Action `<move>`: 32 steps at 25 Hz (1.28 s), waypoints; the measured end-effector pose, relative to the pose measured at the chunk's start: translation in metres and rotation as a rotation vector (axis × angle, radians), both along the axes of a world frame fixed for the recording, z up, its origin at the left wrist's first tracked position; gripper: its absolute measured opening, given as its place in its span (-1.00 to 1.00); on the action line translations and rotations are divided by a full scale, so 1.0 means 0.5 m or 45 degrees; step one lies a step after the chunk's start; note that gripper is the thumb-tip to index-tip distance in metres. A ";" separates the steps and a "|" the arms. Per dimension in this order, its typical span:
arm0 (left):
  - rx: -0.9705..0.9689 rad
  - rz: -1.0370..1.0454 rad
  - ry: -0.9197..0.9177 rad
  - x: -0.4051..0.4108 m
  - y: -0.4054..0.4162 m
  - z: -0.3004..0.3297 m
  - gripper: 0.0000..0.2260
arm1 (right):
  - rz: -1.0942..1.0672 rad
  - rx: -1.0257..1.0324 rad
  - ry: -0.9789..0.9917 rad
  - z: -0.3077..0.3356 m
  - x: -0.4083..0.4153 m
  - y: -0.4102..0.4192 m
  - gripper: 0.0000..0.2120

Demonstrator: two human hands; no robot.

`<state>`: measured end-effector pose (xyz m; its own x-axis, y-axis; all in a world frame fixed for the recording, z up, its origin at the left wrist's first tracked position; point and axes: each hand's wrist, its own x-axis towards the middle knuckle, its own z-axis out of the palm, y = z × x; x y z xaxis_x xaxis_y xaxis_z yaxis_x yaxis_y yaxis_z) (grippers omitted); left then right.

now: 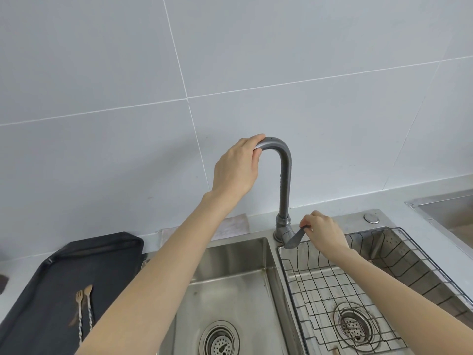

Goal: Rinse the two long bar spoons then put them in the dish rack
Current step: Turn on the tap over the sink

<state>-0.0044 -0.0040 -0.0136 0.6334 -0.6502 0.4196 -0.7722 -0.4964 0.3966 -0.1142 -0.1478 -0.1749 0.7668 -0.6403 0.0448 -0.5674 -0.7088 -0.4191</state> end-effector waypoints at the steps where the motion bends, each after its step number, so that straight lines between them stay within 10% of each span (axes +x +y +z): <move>1: -0.001 0.003 -0.001 0.000 0.000 0.000 -0.65 | 0.001 -0.004 0.003 -0.001 -0.001 0.000 -0.78; 32: 0.124 0.032 -0.083 -0.005 0.050 0.002 -0.52 | 0.195 -0.118 0.173 0.024 -0.036 0.043 -0.58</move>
<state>-0.0069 0.0210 -0.0126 0.6233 -0.6743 0.3960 -0.7817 -0.5496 0.2947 -0.1320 -0.1264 -0.1628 0.8577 -0.5140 -0.0125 -0.4971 -0.8228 -0.2755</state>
